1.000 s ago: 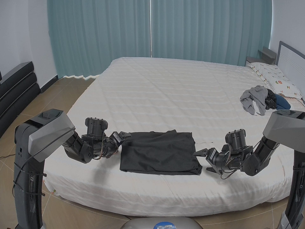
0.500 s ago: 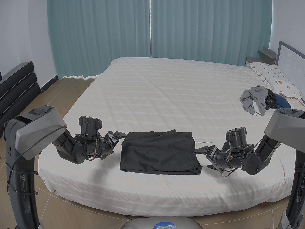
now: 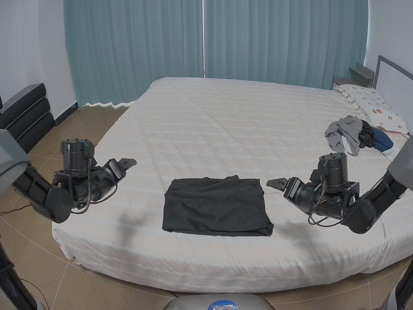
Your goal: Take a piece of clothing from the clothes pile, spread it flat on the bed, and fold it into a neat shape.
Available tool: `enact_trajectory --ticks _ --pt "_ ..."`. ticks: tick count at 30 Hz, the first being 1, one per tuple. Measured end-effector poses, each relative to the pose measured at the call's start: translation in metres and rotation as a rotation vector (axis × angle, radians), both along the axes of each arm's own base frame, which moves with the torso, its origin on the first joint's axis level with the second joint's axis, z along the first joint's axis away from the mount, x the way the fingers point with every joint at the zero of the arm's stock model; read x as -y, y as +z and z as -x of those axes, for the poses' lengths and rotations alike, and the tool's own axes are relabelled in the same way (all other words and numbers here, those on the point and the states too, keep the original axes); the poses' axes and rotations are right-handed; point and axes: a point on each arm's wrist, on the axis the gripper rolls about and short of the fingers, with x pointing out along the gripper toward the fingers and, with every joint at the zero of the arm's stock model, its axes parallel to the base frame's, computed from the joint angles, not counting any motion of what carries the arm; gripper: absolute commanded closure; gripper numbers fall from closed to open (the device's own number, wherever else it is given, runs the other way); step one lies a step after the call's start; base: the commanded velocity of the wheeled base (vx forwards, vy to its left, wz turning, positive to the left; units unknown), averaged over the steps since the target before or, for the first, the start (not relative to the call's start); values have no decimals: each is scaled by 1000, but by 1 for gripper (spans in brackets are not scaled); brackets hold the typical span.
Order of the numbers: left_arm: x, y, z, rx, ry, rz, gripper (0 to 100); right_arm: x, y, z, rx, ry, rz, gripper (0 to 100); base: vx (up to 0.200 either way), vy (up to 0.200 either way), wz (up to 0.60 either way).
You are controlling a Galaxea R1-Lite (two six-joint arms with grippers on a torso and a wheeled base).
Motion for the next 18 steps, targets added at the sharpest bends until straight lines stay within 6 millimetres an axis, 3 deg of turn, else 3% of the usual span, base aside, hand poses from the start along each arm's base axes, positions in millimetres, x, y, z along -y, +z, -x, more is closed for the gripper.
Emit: enact_trajectory --ticks 5,10,18 --pt "-11 38 39 123 15 -103 0 15 43 33 125 3 55 0 0 0 0" --pt "-19 64 76 227 30 -186 0 31 73 67 240 16 117 0 0 0 0" --pt "-28 93 137 317 77 -288 0 65 104 128 360 12 231 0 0 0 0"
